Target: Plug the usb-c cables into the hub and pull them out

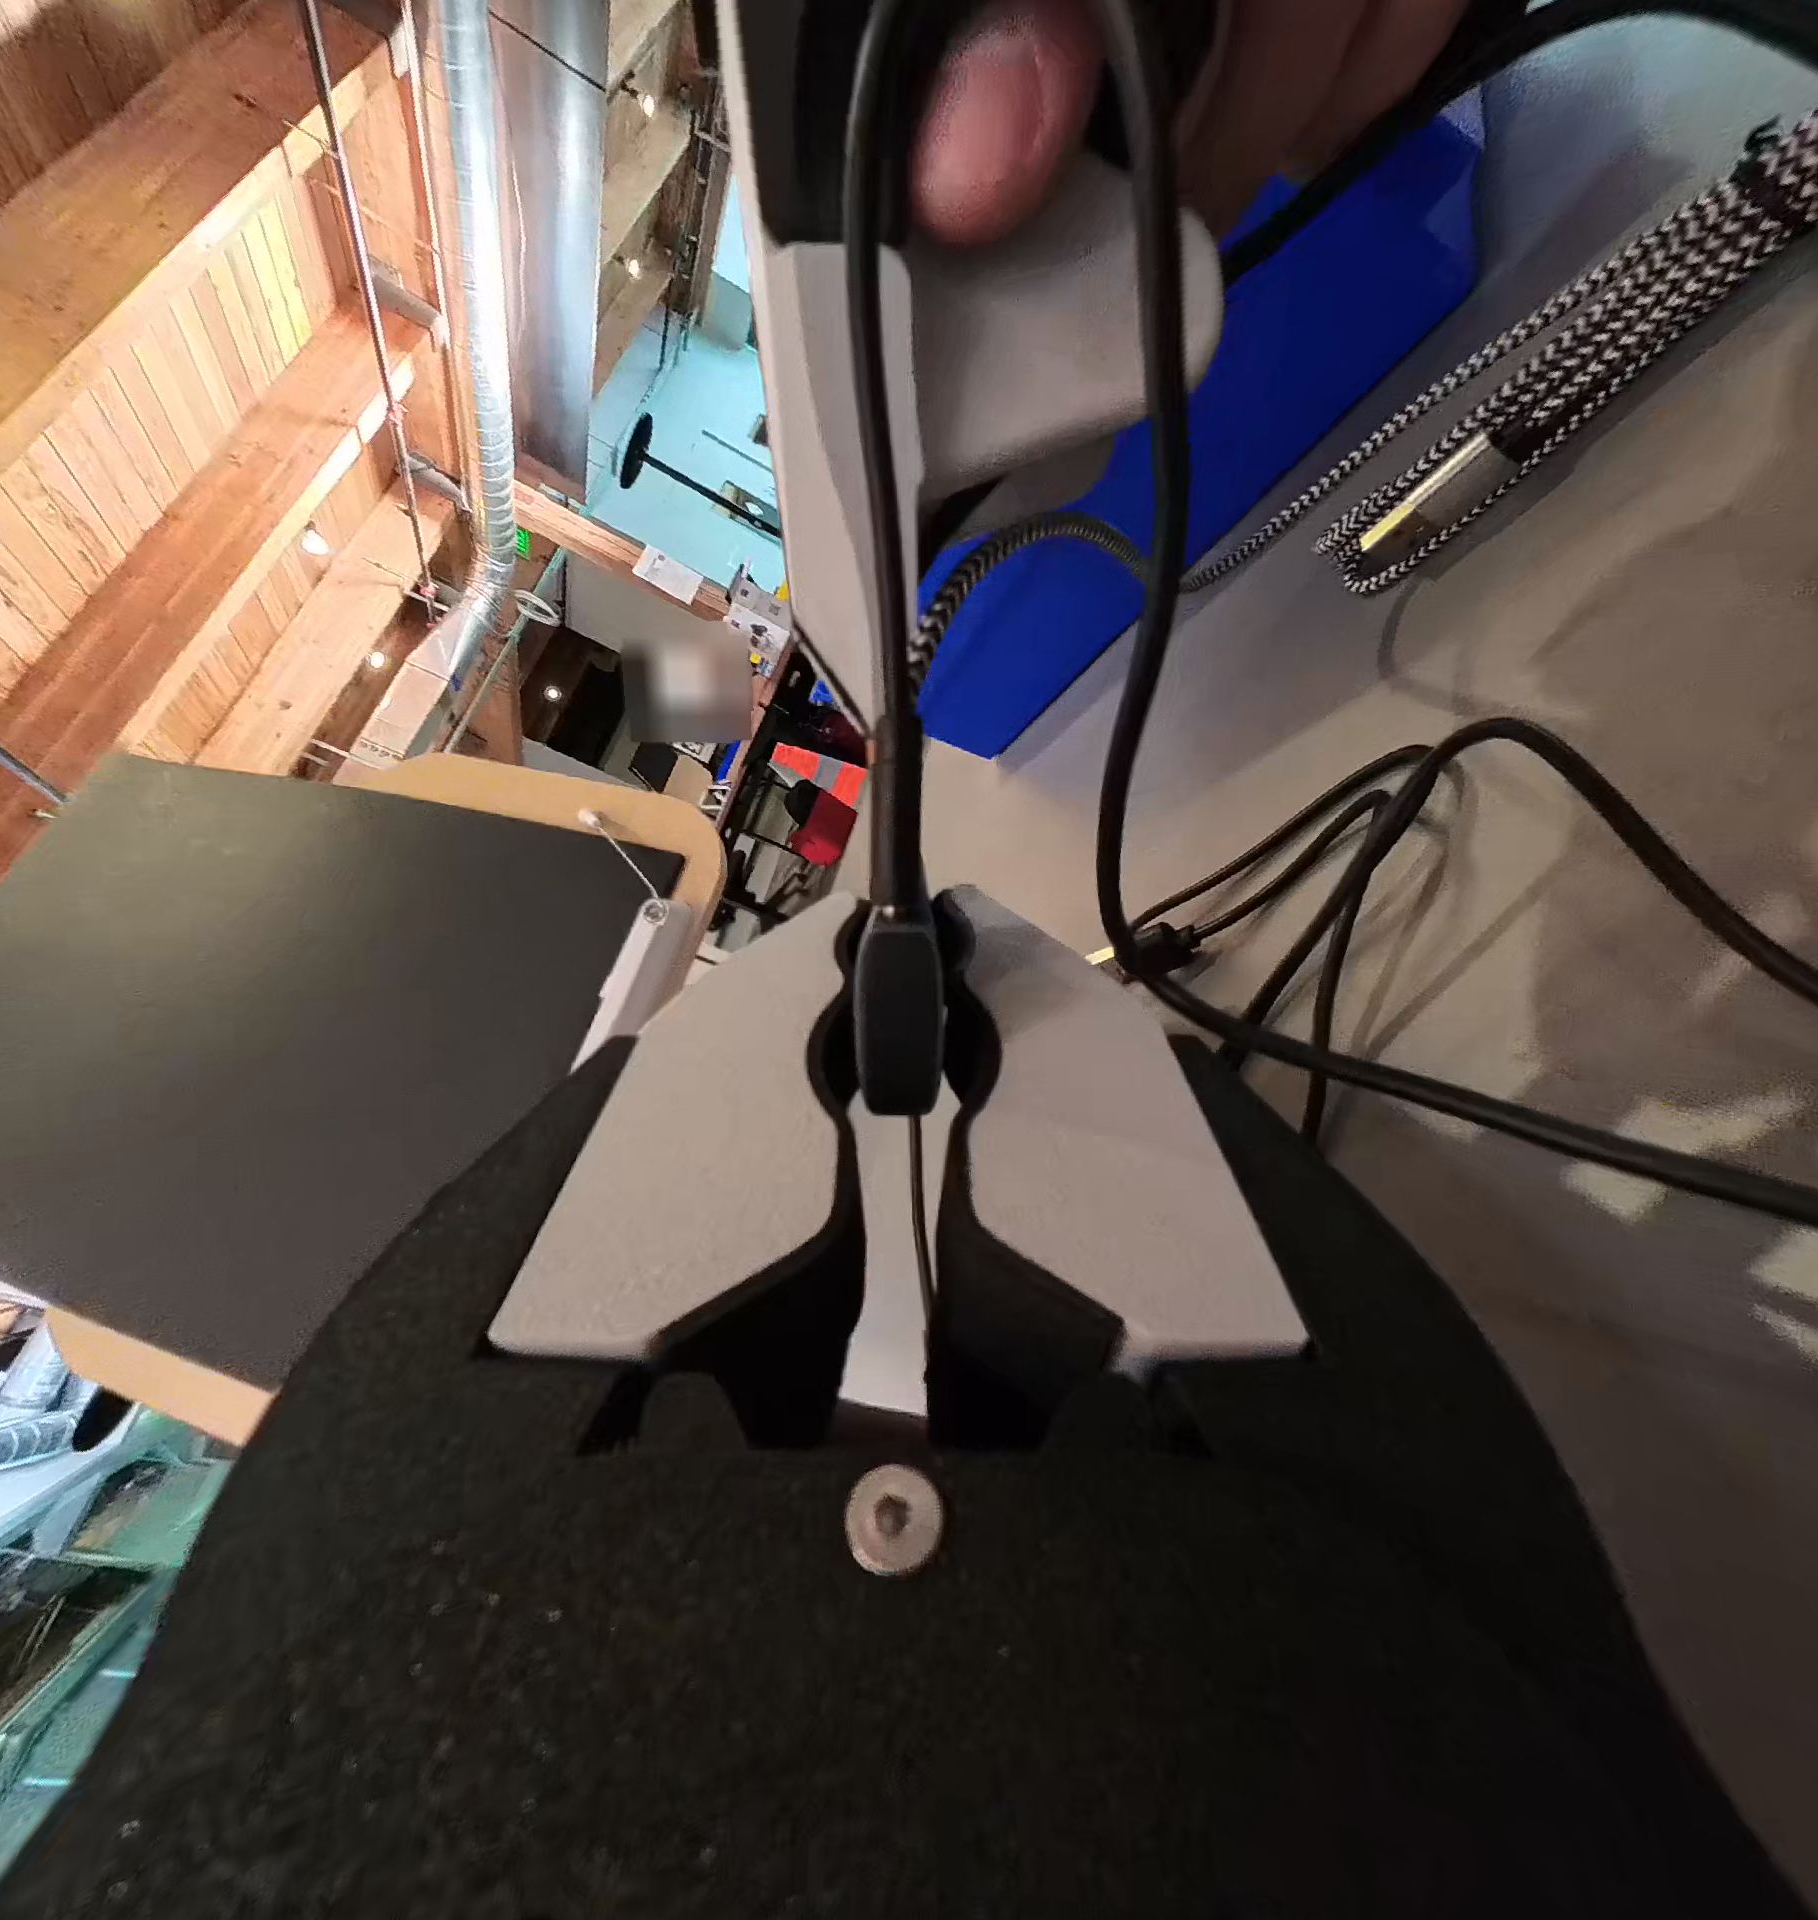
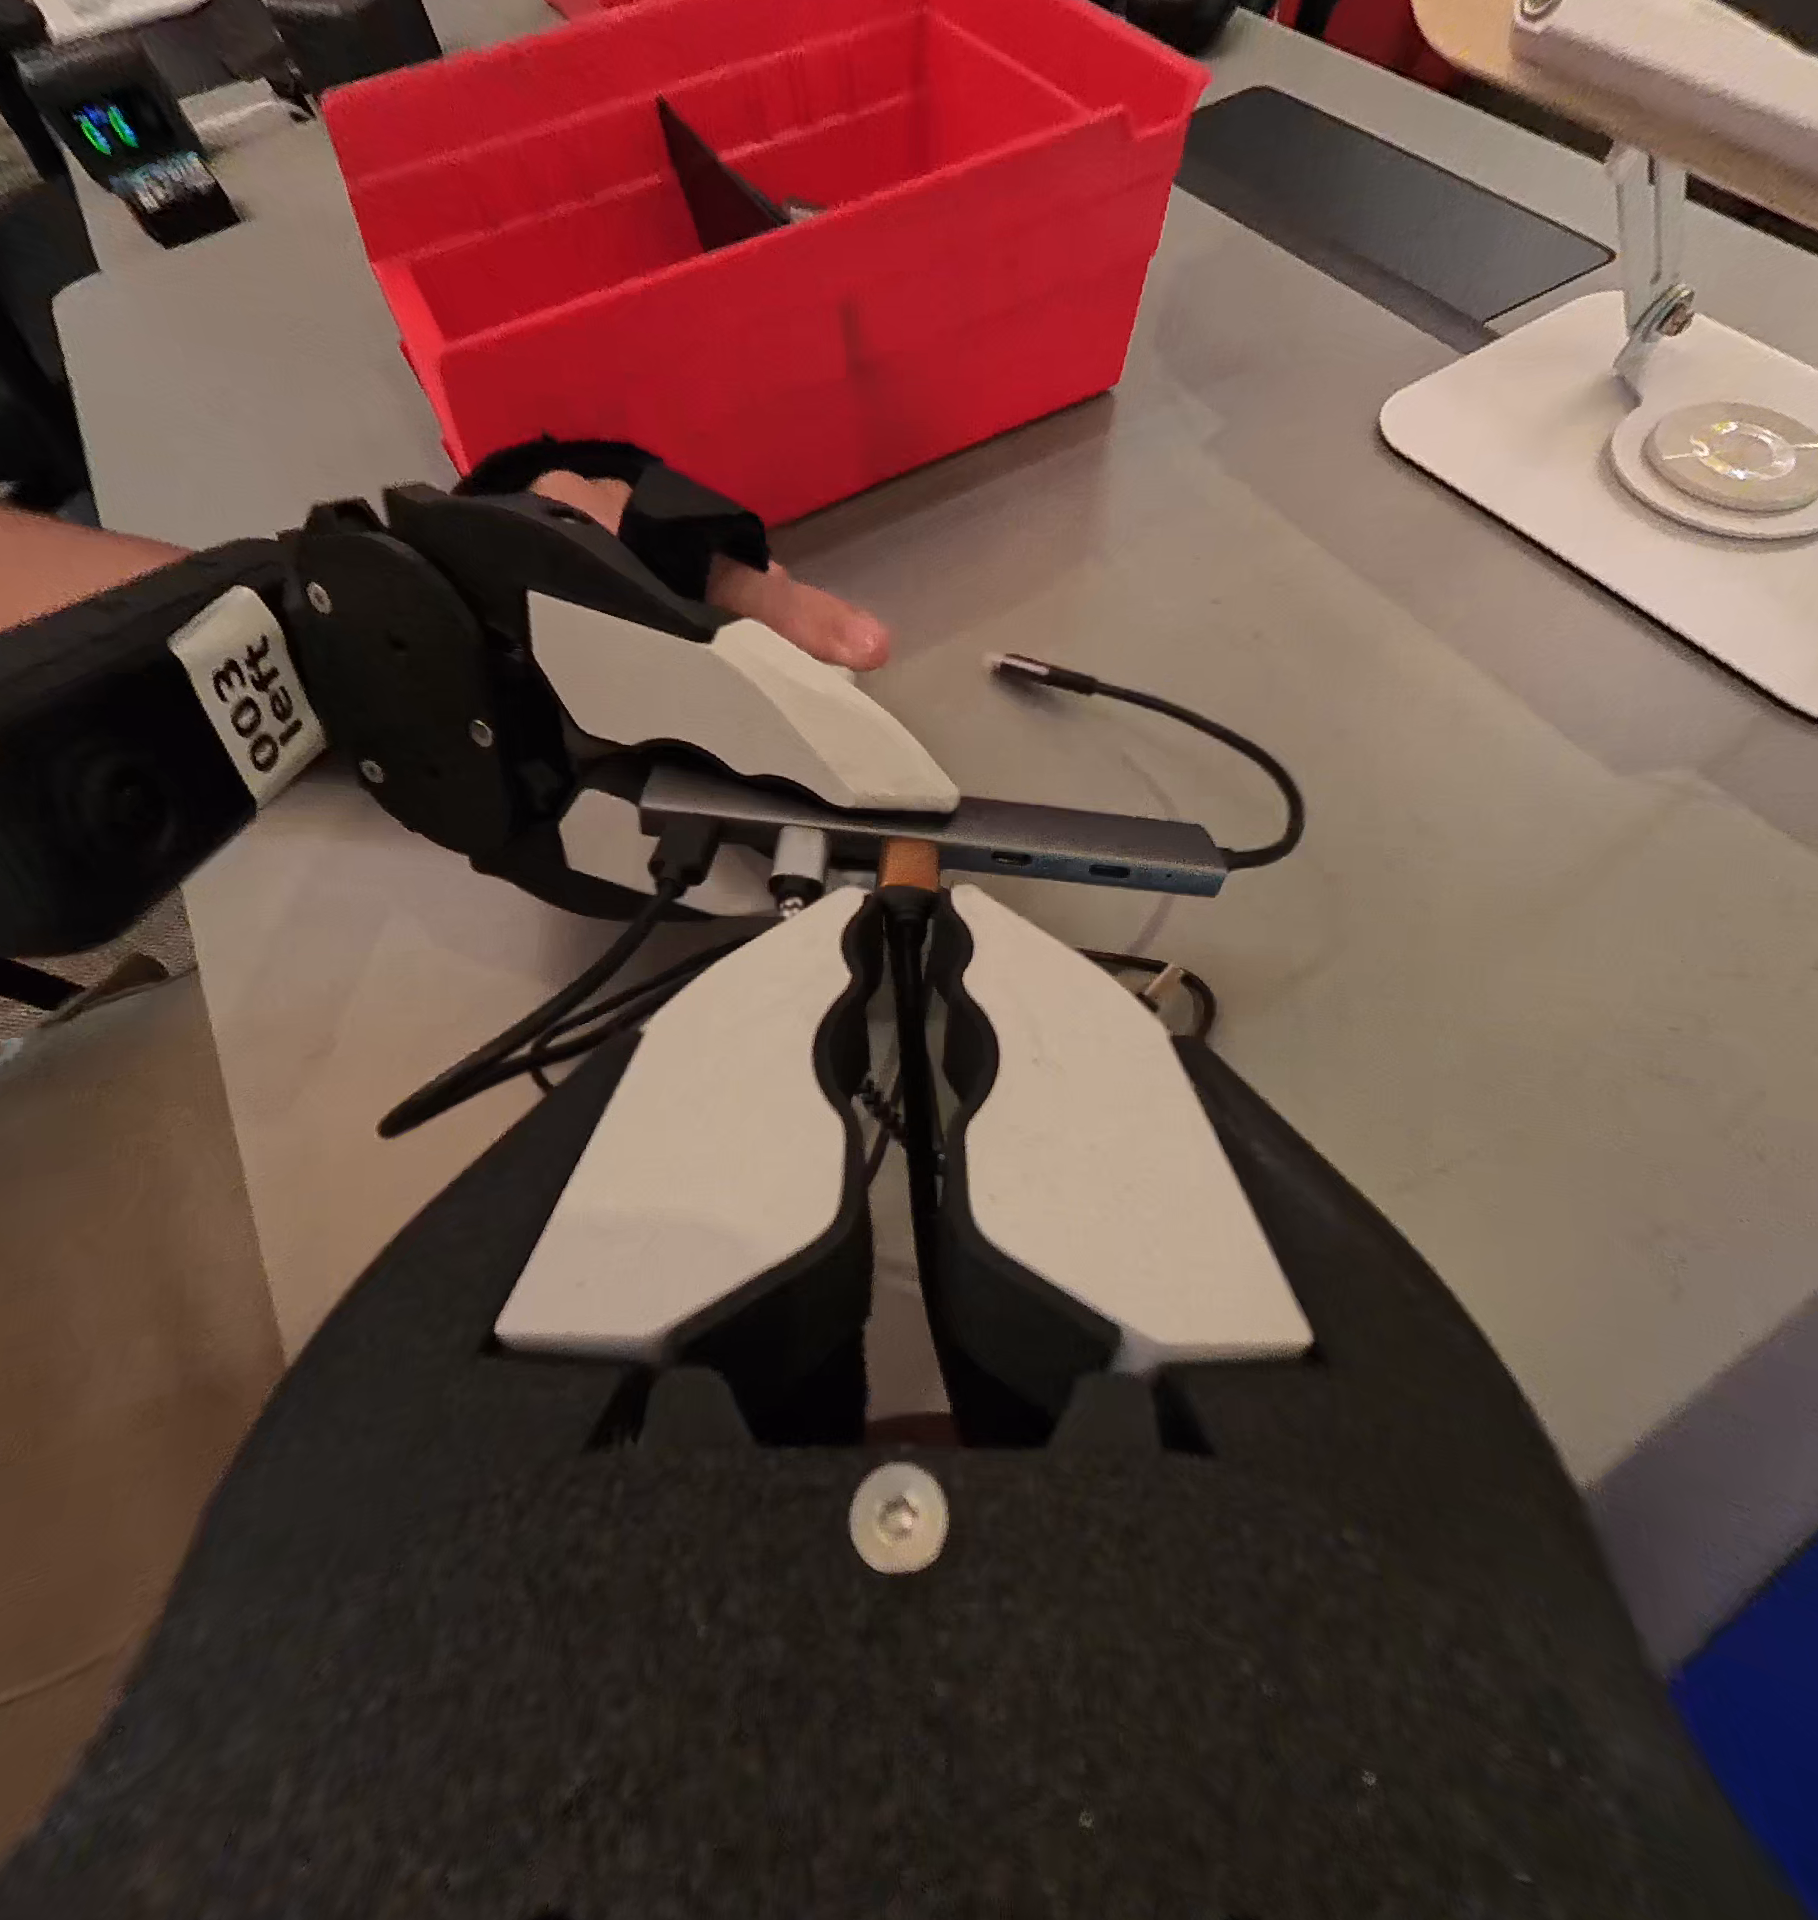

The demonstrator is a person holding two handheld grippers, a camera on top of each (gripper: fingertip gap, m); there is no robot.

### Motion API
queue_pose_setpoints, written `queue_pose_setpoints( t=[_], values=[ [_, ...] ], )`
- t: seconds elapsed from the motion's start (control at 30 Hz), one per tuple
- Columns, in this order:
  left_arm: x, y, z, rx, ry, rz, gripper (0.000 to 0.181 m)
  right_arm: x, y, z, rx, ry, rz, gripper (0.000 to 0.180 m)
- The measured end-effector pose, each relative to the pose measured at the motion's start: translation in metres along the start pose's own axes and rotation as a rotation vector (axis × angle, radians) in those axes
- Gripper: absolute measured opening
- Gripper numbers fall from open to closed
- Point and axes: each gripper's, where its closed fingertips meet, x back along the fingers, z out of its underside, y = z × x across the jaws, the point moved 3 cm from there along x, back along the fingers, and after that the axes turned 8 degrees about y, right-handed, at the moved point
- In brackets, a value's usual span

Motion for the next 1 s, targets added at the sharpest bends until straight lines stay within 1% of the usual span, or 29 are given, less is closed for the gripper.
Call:
queue_pose_setpoints(
  t=[0.17, 0.33, 0.47, 0.5, 0.57, 0.6, 0.67, 0.73, 0.8, 0.87, 0.93, 1.0],
  values=[
    [0.003, -0.004, -0.002, -0.057, 0.017, -0.018, 0.009, -0.004, 0.002, 0.009, 0.019, 0.092, -0.004, 0.008],
    [0.000, -0.008, 0.002, -0.092, 0.046, -0.003, 0.009, -0.011, -0.004, 0.015, -0.030, 0.069, -0.007, 0.008],
    [-0.005, -0.002, 0.002, -0.011, 0.019, 0.015, 0.010, -0.001, -0.011, 0.008, -0.036, 0.012, -0.003, 0.008],
    [-0.007, 0.003, 0.003, 0.041, 0.031, 0.014, 0.011, 0.008, -0.016, 0.005, -0.021, -0.005, 0.053, 0.010],
    [-0.008, 0.014, 0.008, 0.157, 0.048, 0.011, 0.010, 0.036, -0.028, -0.007, 0.019, -0.062, 0.193, 0.024],
    [-0.008, 0.022, 0.012, 0.235, 0.054, 0.012, 0.010, 0.052, -0.029, -0.014, 0.021, -0.109, 0.223, 0.025],
    [-0.009, 0.040, 0.020, 0.425, 0.077, 0.011, 0.010, 0.081, -0.025, -0.025, -0.010, -0.233, 0.228, 0.026],
    [-0.010, 0.056, 0.026, 0.661, 0.083, 0.050, 0.010, 0.097, -0.017, -0.025, -0.048, -0.314, 0.202, 0.028],
    [-0.010, 0.067, 0.029, 0.843, 0.098, 0.128, 0.010, 0.099, -0.011, -0.018, -0.080, -0.313, 0.164, 0.030],
    [-0.009, 0.080, 0.030, 0.990, 0.123, 0.197, 0.010, 0.093, -0.006, -0.010, -0.109, -0.287, 0.131, 0.034],
    [-0.006, 0.094, 0.022, 1.142, 0.080, 0.315, 0.010, 0.080, -0.008, -0.002, -0.138, -0.250, 0.122, 0.046],
    [-0.001, 0.109, 0.015, 1.249, 0.037, 0.377, 0.010, 0.068, -0.010, -0.003, -0.171, -0.268, 0.062, 0.052]
  ],
)
